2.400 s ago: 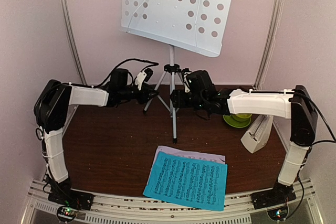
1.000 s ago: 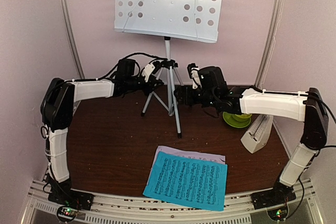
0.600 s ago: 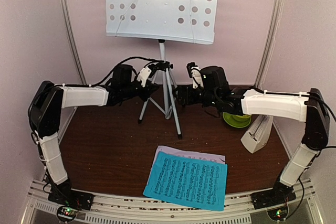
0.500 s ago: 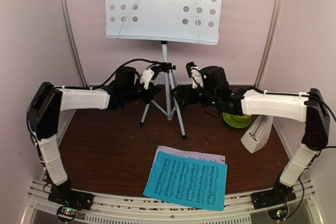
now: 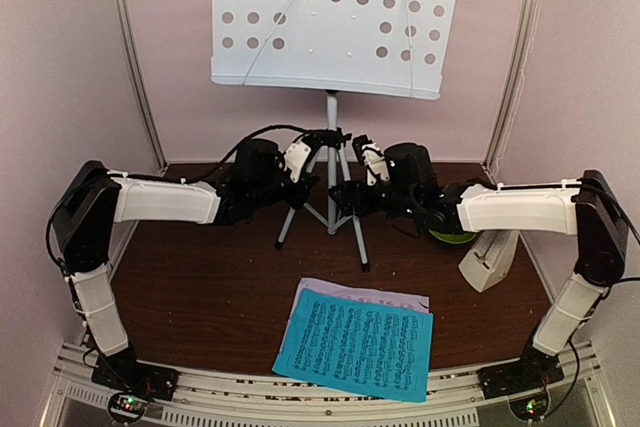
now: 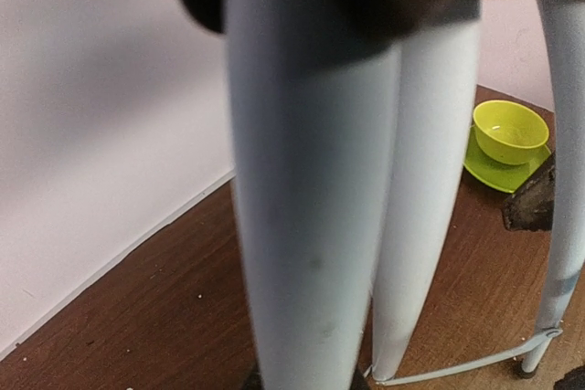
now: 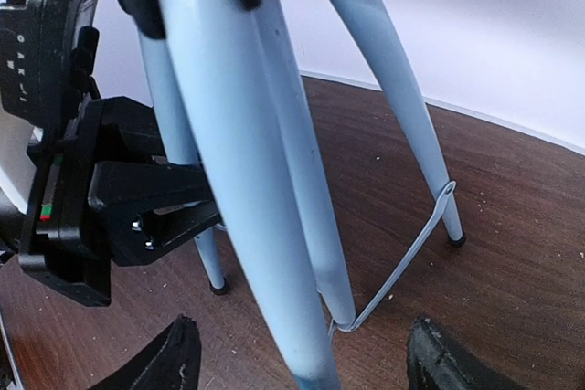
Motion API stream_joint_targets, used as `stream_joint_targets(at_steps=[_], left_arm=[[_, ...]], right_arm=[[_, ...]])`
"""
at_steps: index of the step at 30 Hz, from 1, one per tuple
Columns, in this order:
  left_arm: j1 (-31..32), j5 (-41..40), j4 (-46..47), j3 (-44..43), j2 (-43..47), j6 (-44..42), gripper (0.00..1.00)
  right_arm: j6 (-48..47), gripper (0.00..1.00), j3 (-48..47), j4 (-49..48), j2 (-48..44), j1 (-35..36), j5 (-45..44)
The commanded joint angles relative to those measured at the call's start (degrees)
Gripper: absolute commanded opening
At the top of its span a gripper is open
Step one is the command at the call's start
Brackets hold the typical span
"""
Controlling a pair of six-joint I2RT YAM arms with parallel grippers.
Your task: Set up the instrument practice props
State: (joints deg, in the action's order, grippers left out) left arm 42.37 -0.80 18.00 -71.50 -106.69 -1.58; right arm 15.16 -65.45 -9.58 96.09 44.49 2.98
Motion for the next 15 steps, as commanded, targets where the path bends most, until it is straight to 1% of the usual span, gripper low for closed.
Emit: stream_joint_targets(at_steps=[1,3,6,11,15], left_arm=[[0.07,-1.10,0.44,0.78,1.06,6.31,0.00],[0.08,-1.37,0.62,0.88,0.96,6.79,0.00],[0.26,-1.74,0.55,1.22,1.01,6.80,0.00],[0.43,-1.44,0.30,2.02,2.06,4.86,0.00],[0.43,-1.17,-0.08,2.82,3.60,2.19,0.00]], right_arm=[[-1.30,0.75,0.30,-3.80,1.55,-0.69,1.36],[-1.44,0.70,-0.52,-3.05,2.38,-0.77,0.60],[-1.74,0.58,-1.11,-2.26,3.15,-1.02,-0.07],[-2.81,0.32,-1.04,-1.25,3.52,-1.65,-0.31],[-3.26,0.06,-0.81,-0.90,3.26,-2.49,0.51]])
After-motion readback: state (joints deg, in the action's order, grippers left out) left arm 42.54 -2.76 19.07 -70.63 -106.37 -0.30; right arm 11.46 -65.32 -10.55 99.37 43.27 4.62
